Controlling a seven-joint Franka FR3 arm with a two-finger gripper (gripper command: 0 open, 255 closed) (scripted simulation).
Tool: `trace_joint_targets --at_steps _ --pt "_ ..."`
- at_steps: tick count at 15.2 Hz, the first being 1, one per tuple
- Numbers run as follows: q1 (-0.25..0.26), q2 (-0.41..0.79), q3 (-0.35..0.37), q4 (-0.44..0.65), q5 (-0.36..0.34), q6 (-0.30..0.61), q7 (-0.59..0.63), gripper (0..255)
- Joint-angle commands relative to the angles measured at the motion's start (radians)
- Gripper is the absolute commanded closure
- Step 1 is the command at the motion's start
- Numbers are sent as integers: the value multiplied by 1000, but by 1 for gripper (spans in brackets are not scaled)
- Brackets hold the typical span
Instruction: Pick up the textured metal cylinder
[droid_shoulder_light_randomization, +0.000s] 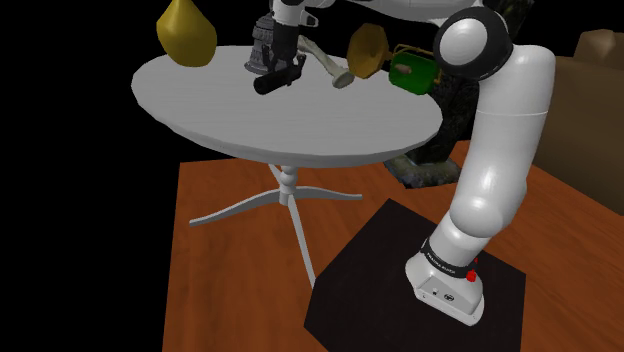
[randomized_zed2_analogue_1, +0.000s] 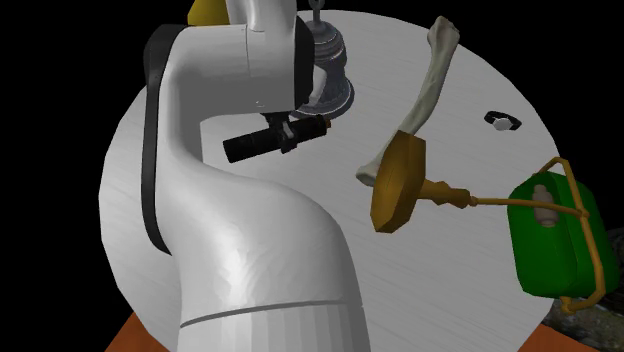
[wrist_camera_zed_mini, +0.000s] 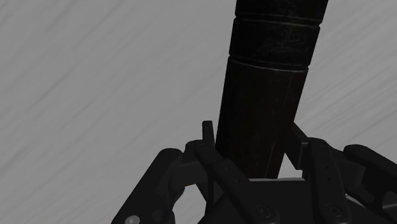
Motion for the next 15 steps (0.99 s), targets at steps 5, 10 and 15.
trace_joint_targets --at_steps 5,10,15 --pt "4 23 0 108 -4 -86 2 255" --pt "11 56 1 227 -9 -172 4 255" --pt "20 98 1 352 -16 -254 7 255"
